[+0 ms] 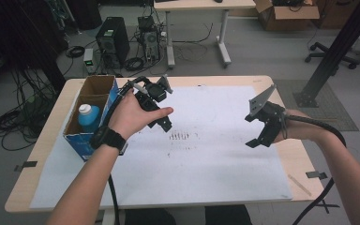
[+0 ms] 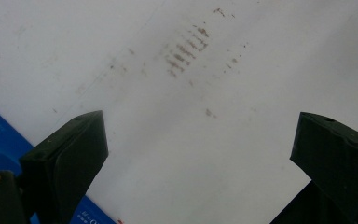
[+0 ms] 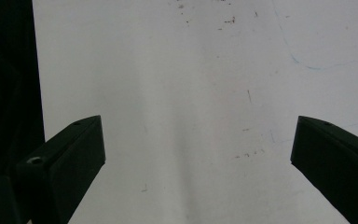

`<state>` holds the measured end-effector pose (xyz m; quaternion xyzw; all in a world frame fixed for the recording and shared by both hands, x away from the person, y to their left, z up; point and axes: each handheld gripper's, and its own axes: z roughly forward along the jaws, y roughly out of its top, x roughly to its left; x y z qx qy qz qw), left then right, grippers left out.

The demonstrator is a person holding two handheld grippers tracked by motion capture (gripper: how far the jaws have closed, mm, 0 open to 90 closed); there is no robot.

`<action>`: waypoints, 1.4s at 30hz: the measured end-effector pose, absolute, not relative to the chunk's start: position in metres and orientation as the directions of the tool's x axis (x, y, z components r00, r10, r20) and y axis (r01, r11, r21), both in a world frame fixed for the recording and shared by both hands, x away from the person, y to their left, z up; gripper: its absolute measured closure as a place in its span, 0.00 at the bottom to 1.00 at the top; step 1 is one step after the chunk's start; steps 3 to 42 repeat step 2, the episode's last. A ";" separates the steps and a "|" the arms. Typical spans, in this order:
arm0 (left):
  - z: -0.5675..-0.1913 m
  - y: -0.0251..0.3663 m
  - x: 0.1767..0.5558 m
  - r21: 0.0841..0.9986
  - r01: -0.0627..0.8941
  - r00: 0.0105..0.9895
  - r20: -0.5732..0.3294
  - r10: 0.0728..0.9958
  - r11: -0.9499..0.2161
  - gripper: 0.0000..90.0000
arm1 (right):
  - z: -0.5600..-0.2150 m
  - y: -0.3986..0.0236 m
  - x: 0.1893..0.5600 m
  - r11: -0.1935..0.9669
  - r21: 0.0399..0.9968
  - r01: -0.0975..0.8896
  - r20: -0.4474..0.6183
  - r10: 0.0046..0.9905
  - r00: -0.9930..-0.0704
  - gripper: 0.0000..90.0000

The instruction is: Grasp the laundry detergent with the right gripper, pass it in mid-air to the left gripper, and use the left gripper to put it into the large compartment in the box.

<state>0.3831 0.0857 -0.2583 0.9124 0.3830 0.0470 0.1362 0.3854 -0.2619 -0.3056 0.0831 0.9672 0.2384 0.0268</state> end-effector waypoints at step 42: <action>-0.258 0.085 0.383 0.284 0.688 0.700 -0.020 0.713 -0.668 0.05 | -0.306 -0.262 0.386 0.872 0.467 0.150 -0.011 0.175 -0.985 0.03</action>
